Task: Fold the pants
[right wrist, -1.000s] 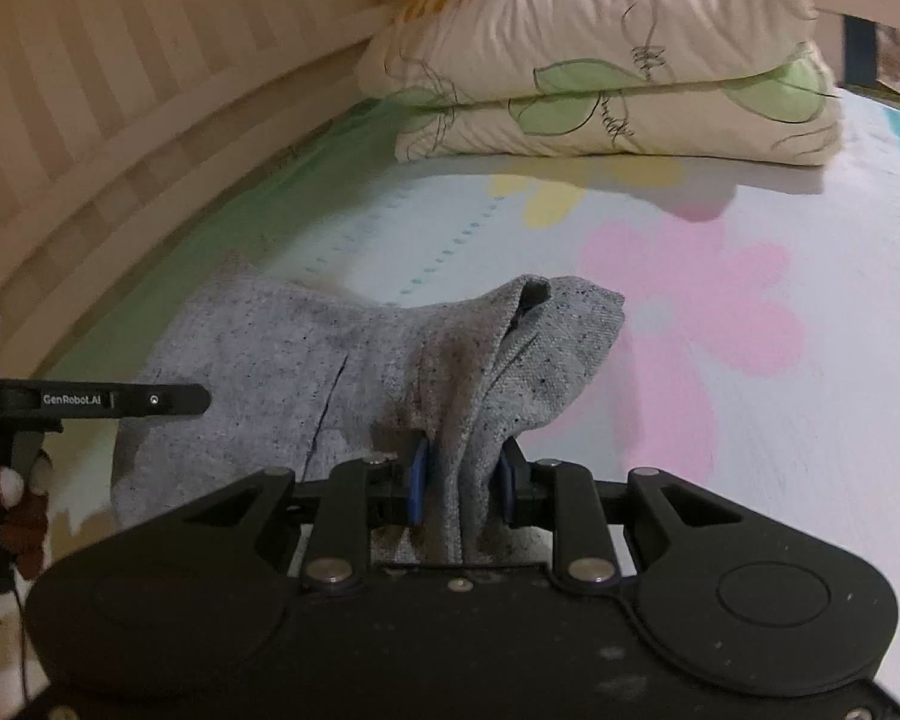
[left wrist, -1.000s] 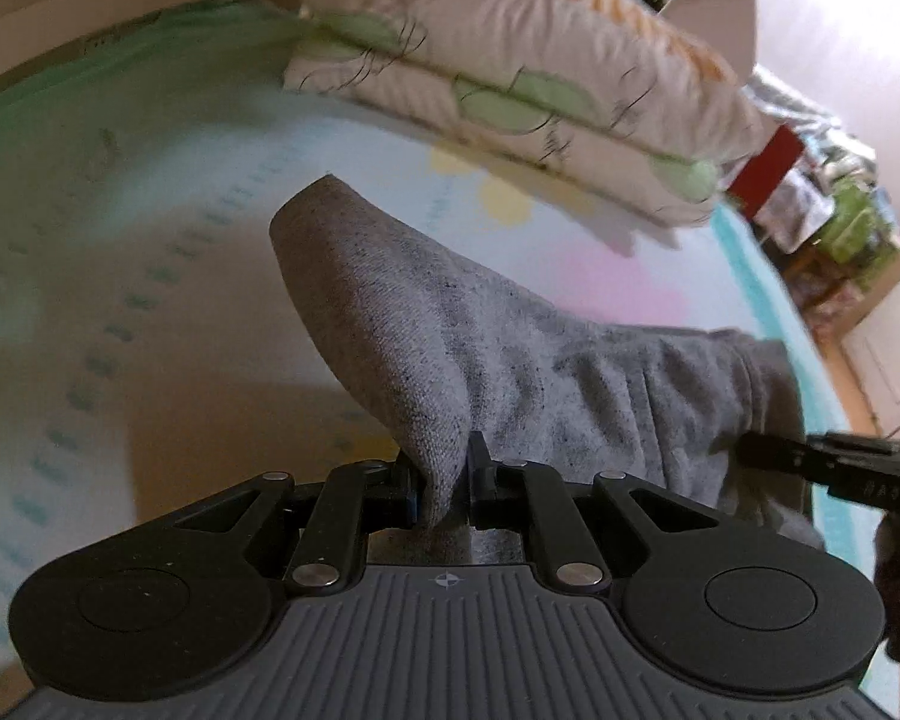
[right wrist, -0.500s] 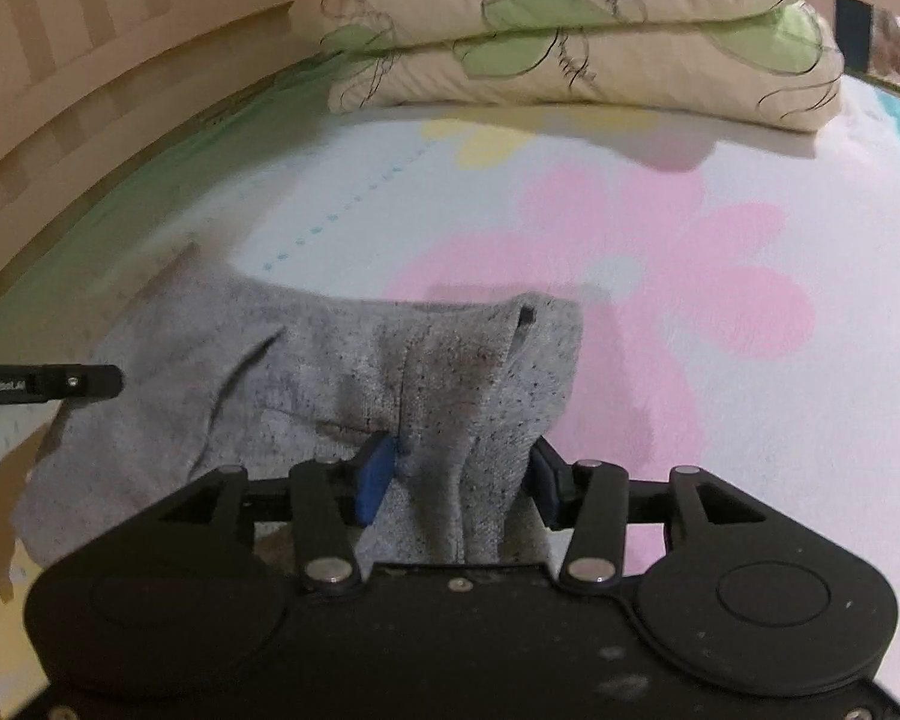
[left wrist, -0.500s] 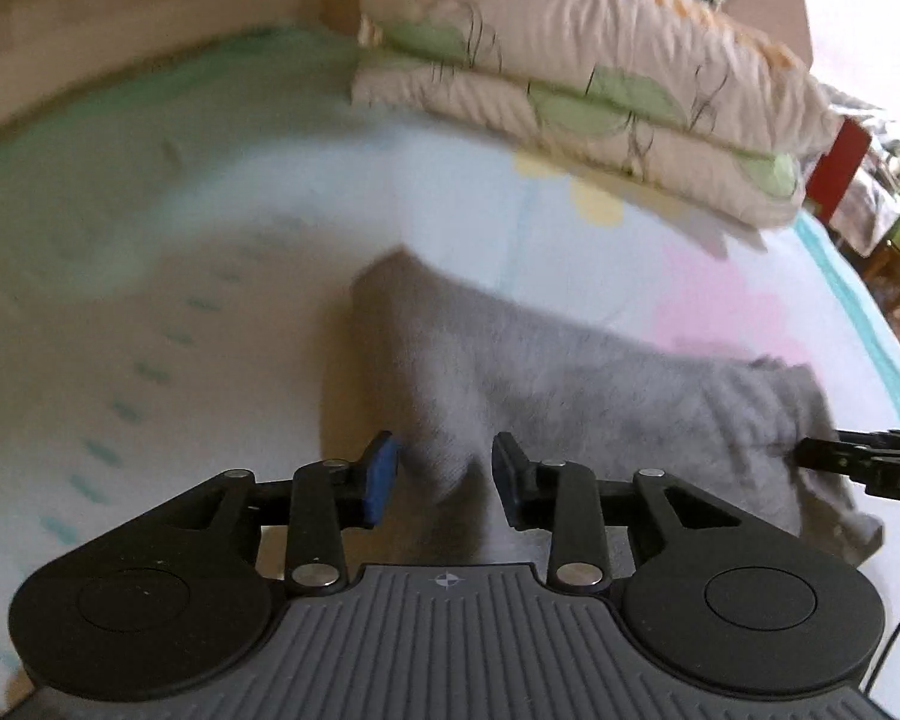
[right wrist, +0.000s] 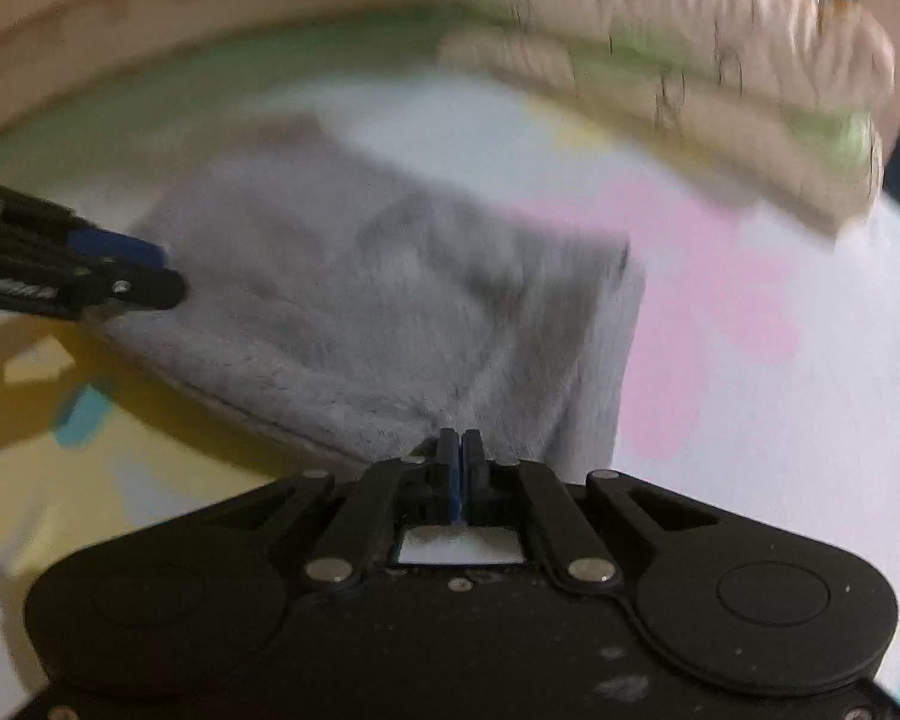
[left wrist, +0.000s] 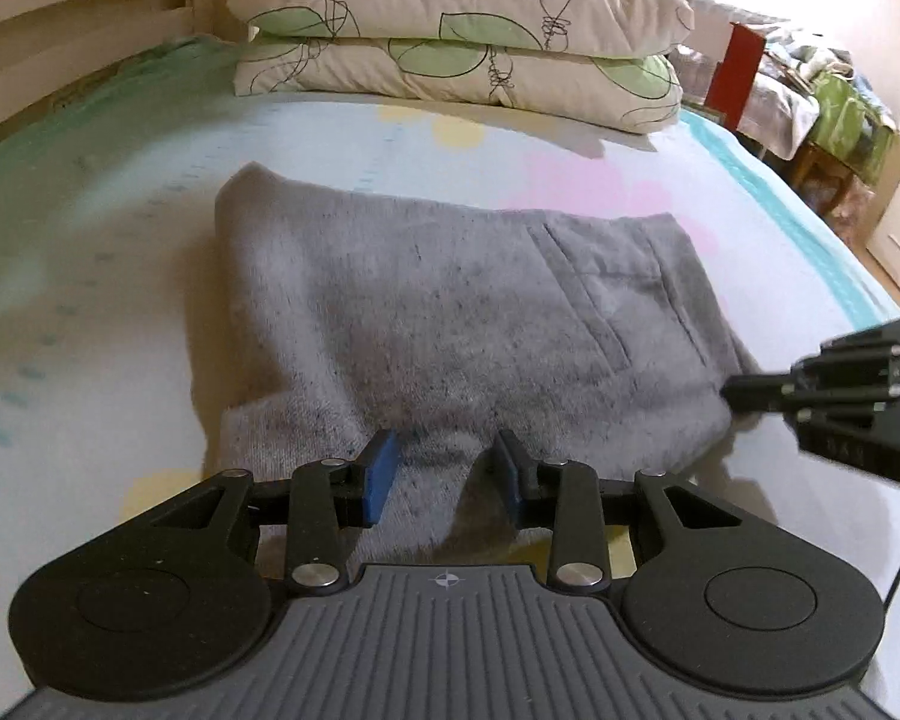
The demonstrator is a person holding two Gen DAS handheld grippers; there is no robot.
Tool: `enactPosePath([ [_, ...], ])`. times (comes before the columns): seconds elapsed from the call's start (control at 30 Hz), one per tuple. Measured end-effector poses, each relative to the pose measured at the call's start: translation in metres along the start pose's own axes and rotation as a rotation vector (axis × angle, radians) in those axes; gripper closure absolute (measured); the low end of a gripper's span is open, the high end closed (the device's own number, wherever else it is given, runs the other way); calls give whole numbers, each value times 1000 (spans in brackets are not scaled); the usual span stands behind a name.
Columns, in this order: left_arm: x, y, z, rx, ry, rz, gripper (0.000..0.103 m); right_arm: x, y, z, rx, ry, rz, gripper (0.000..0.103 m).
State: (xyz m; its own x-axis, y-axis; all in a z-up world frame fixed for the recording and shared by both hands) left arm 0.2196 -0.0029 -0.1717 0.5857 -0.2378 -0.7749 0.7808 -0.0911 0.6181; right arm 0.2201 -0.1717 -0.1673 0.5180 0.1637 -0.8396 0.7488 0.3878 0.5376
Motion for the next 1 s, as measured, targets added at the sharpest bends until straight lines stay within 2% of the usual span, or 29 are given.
enactPosePath([
  [0.13, -2, 3, -6, -27, -18, -12, 68, -13, 7, 6, 40, 26, 30, 101],
  [0.27, -1, 2, -5, -27, -10, -13, 67, -29, 32, 15, 80, 21, 141, 99],
  [0.43, 1, 0, -2, -15, 0, -1, 66, -13, 67, 31, 125, 7, 184, 98],
  [0.53, 1, 0, -3, -20, -4, 1, 66, 18, 82, 41, 153, -17, 162, 97],
  [0.63, 0, -1, -2, -27, -5, 2, 66, 51, 77, 55, 225, -46, 55, 97],
  [0.67, 1, 0, -2, -29, -5, 1, 66, 62, 72, 59, 248, -37, 17, 100],
  [0.73, 2, 1, -2, -38, -3, -5, 65, 67, 69, 62, 263, -41, 40, 103],
  [0.83, 2, 4, -6, -64, -16, -16, 64, 67, 71, 53, 175, -80, 39, 103],
  [0.9, 0, 6, -17, -115, -1, -11, 62, 64, 68, 51, 164, -83, 37, 103],
  [1.0, -7, 3, -51, -267, 65, 2, 63, 63, 66, 54, 178, -73, 35, 103],
])
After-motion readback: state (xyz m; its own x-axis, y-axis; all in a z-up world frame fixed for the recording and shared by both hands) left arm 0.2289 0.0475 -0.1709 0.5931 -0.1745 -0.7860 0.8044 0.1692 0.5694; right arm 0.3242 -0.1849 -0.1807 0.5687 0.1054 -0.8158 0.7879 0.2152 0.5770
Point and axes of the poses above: each gripper's, at about its wrist camera, not at the fingertips, and x roughly the way its jaws point, z to its right, y to its top, the point moved 8 cm from there along x, roughly the way its jaws point, and after that the axes turned 6 degrees about -z, right-handed, at the moved point
